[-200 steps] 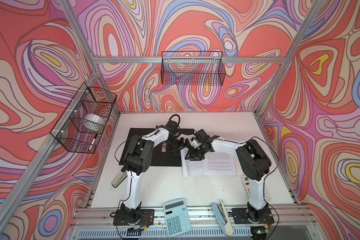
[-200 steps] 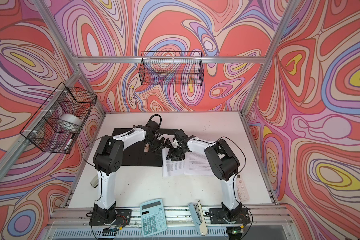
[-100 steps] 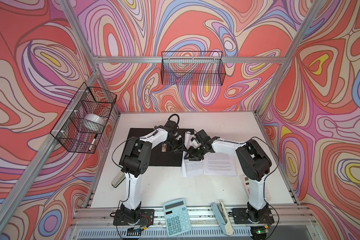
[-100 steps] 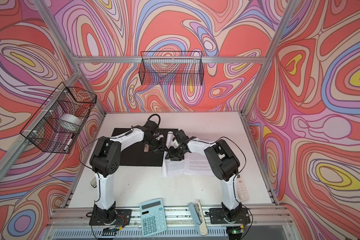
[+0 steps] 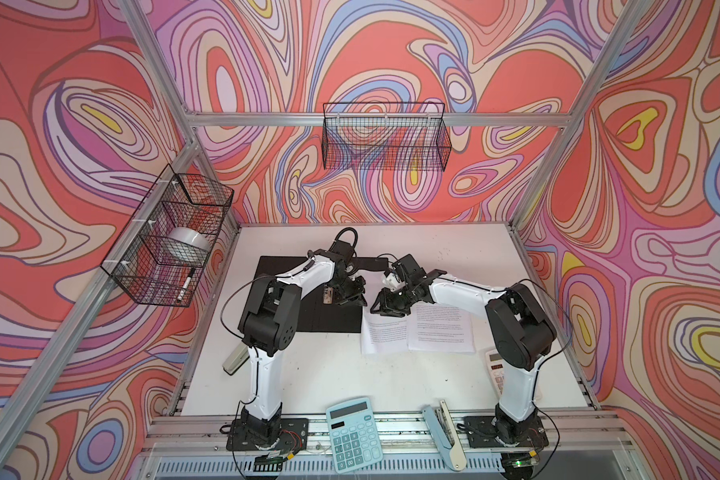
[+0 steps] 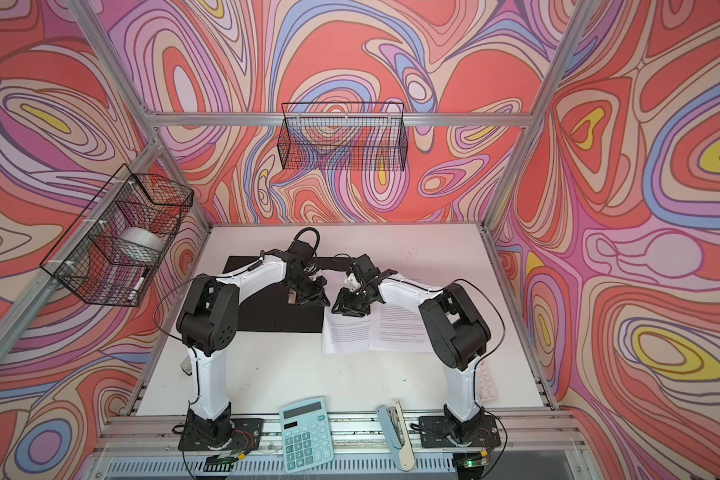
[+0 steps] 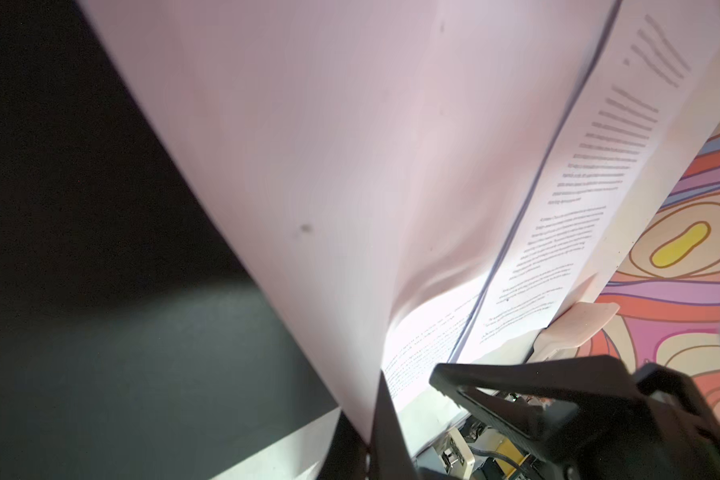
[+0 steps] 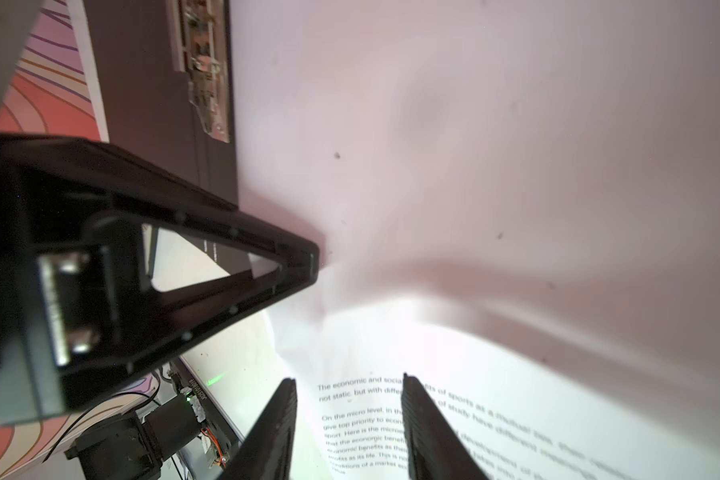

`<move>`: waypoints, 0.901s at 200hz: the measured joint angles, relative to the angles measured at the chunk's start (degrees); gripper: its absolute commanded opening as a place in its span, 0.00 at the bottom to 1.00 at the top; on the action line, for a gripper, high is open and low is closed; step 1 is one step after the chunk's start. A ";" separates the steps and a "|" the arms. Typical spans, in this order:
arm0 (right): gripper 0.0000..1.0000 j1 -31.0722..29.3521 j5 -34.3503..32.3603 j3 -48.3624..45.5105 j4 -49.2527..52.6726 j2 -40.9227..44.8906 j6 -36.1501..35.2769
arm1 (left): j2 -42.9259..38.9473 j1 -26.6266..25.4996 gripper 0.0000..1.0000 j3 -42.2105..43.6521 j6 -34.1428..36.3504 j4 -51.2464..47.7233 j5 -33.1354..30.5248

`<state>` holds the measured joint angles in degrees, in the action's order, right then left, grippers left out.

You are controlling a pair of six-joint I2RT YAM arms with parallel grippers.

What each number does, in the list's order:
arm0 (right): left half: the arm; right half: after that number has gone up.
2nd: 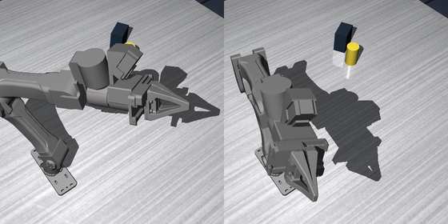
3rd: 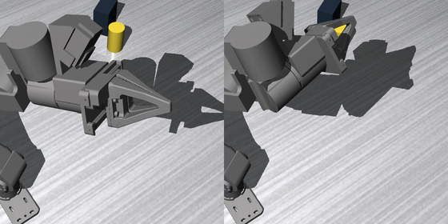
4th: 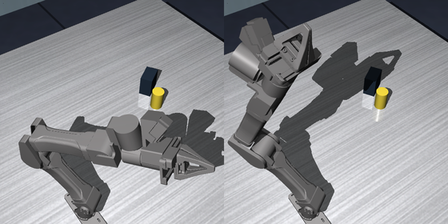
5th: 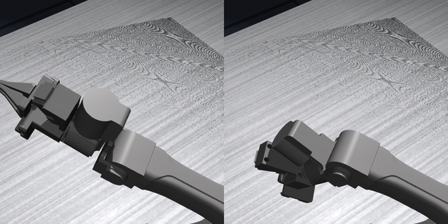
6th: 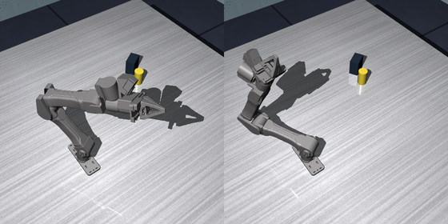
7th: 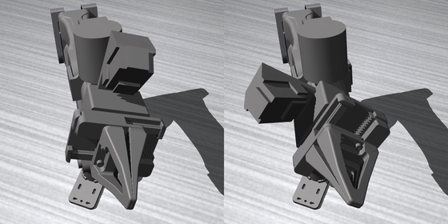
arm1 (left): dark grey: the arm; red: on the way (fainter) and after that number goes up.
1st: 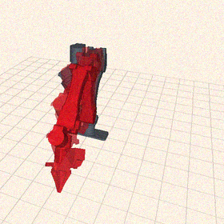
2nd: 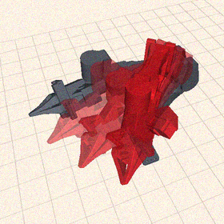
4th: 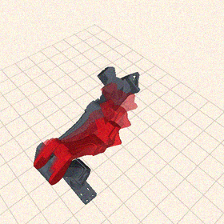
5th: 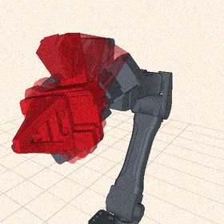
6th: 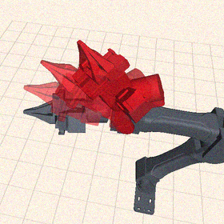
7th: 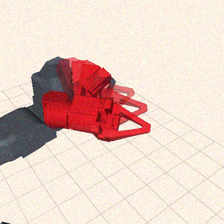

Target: Put the files into the folder

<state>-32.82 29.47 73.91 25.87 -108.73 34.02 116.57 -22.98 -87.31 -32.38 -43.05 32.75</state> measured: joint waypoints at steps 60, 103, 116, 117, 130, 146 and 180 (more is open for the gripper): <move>0.48 0.00 -11.37 -1.03 2.38 13.20 -2.34 | -12.46 0.15 0.00 -4.90 6.84 -3.06 -3.54; 0.50 0.37 -16.28 -2.25 1.95 17.18 -3.13 | -17.20 0.37 0.00 -6.58 12.96 -4.42 -4.04; 0.50 0.94 -16.79 -2.25 2.05 17.22 -3.17 | -17.49 0.76 0.00 -6.58 14.58 -4.87 -3.37; 0.50 1.01 -16.81 -2.25 2.03 17.22 -3.17 | -17.49 0.81 0.00 -6.58 14.67 -4.92 -3.32; 0.51 2.49 -16.35 -3.08 0.98 18.03 -3.15 | -17.77 1.64 0.00 -6.58 16.24 -5.25 -1.79; 0.51 5.75 -14.40 -5.44 -0.81 20.31 -2.86 | -18.38 3.15 0.00 -6.58 17.88 -5.40 0.90; 0.53 13.94 -5.22 -11.06 -7.37 25.44 -1.18 | -19.30 7.37 0.00 -6.58 19.26 -5.42 9.46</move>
<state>-18.87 24.25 62.85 18.50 -83.29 32.84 97.27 -15.62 -93.89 -13.13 -48.47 42.22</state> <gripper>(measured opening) 0.528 0.048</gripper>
